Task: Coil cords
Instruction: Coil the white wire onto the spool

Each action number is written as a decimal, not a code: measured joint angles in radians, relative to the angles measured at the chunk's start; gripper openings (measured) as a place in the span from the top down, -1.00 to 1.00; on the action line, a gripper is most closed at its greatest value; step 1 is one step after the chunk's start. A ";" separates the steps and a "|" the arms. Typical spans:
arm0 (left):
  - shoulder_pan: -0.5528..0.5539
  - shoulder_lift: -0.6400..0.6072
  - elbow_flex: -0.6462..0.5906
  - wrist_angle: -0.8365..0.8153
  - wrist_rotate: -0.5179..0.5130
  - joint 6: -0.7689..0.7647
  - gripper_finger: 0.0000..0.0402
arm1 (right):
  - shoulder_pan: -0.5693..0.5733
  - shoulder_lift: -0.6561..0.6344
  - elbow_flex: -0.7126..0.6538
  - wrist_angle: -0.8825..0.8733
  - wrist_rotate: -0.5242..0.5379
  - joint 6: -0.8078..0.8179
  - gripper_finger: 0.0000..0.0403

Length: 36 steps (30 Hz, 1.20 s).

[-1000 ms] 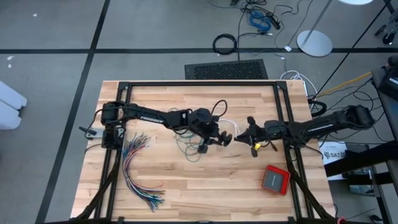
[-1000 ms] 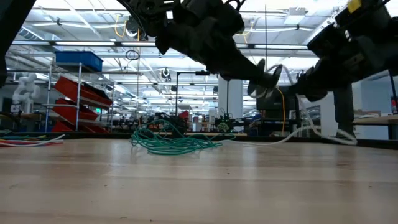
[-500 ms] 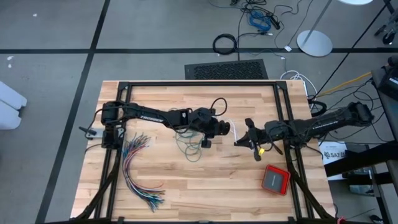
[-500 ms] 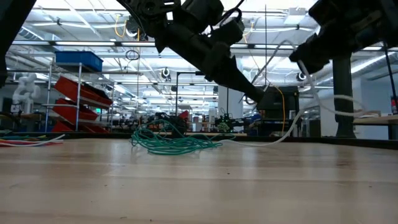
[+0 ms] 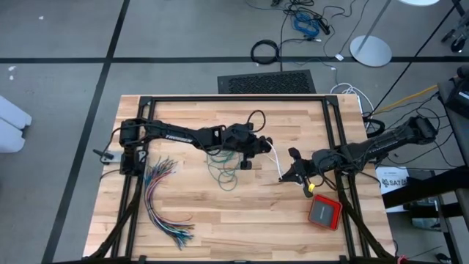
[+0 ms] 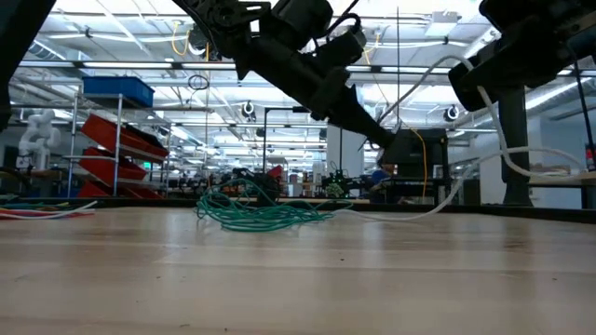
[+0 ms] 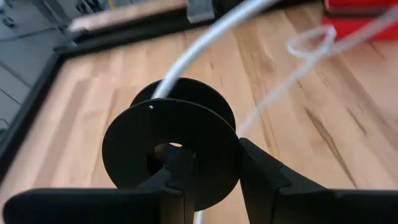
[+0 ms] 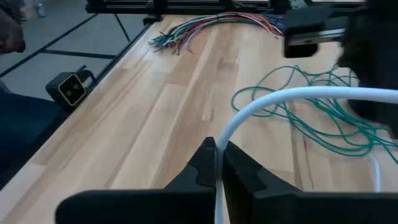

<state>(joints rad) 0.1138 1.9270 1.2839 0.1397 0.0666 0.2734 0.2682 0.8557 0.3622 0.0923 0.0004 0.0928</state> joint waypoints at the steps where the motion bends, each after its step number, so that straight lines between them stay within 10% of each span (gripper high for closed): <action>1: 0.002 0.000 0.000 0.024 0.000 -0.005 0.53 | 0.004 0.003 0.000 0.003 0.000 0.000 1.00; 23: -0.024 -0.027 -0.001 0.370 0.238 -0.190 0.53 | -0.081 0.156 0.000 0.019 0.062 -0.110 1.00; 36: -0.031 -0.033 -0.001 0.301 0.581 -0.346 0.53 | -0.213 0.165 0.000 -0.020 0.109 -0.187 1.00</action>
<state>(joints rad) 0.0826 1.8942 1.2831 0.4410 0.6479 -0.0725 0.0553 1.0210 0.3622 0.0719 0.1097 -0.0942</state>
